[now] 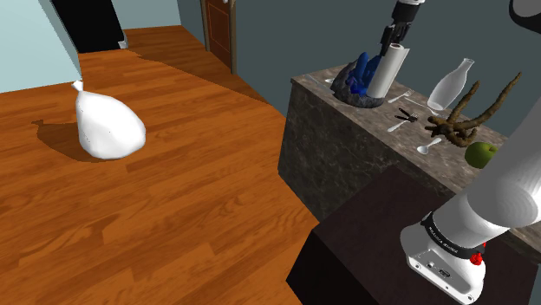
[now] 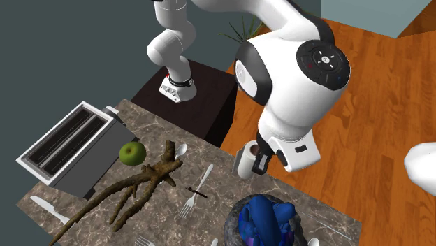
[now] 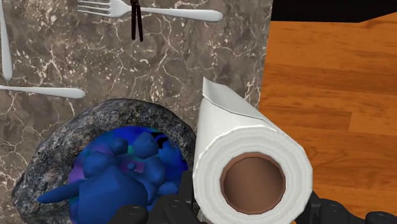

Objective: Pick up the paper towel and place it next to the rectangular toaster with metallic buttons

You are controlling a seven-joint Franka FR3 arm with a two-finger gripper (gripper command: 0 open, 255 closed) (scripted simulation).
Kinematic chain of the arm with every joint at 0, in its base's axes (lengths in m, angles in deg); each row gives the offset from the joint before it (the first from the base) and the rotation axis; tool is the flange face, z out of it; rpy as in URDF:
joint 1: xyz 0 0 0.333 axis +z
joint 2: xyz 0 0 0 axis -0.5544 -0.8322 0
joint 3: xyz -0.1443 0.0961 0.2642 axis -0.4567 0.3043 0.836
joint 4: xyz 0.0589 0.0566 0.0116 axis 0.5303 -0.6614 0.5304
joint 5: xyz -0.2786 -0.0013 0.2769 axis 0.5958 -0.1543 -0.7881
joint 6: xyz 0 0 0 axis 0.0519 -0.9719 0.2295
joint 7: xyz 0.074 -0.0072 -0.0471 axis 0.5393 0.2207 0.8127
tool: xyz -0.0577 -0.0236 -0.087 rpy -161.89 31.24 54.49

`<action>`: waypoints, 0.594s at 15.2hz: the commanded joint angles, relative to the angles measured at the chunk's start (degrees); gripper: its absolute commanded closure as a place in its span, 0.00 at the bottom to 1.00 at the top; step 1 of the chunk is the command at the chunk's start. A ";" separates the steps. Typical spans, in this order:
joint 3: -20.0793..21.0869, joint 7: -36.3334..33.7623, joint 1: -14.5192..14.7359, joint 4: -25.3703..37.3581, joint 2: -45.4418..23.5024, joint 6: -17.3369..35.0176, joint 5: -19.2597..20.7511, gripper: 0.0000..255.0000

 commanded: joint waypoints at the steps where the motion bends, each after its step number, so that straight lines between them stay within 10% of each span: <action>1: -0.08 0.00 -0.06 1.50 0.30 -1.79 0.15 1.00; 9: -0.26 0.20 -0.63 8.76 -0.53 -8.29 -0.19 1.00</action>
